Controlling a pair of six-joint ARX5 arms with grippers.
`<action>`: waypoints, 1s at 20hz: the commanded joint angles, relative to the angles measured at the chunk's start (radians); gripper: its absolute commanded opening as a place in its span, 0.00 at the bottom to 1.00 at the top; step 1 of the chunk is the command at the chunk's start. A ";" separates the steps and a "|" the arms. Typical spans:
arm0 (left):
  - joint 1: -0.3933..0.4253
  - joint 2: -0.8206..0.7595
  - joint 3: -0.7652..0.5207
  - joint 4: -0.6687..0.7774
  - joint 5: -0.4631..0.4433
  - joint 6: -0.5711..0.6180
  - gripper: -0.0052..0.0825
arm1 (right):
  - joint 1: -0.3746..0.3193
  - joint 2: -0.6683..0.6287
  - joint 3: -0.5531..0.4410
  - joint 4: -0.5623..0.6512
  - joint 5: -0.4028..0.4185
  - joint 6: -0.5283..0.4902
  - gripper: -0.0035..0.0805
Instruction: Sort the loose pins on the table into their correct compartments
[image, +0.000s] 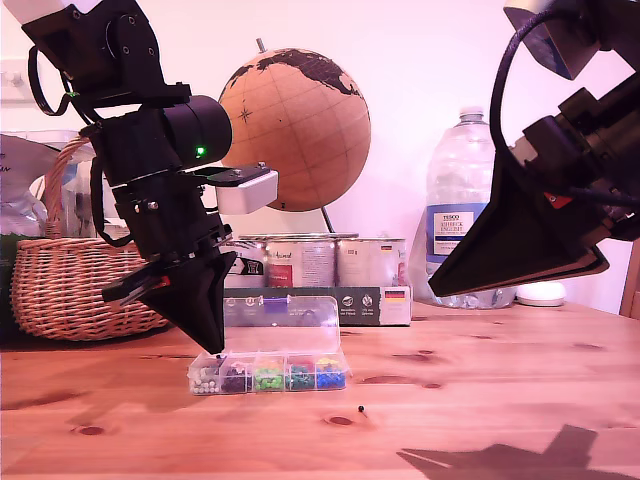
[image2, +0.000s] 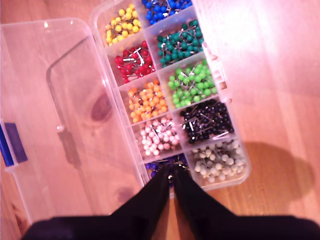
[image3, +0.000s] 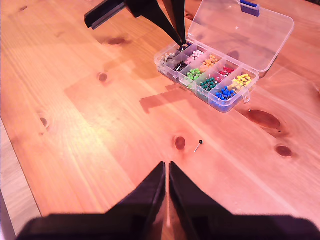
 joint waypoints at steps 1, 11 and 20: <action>-0.001 0.026 0.008 0.003 0.000 -0.002 0.07 | 0.005 0.006 0.014 0.003 0.000 -0.006 0.03; -0.001 0.025 0.010 0.006 -0.008 -0.002 0.16 | 0.005 0.006 0.014 0.003 0.000 -0.006 0.03; -0.038 -0.057 0.044 -0.100 -0.025 -0.047 0.03 | 0.005 0.006 0.014 0.003 0.001 -0.006 0.03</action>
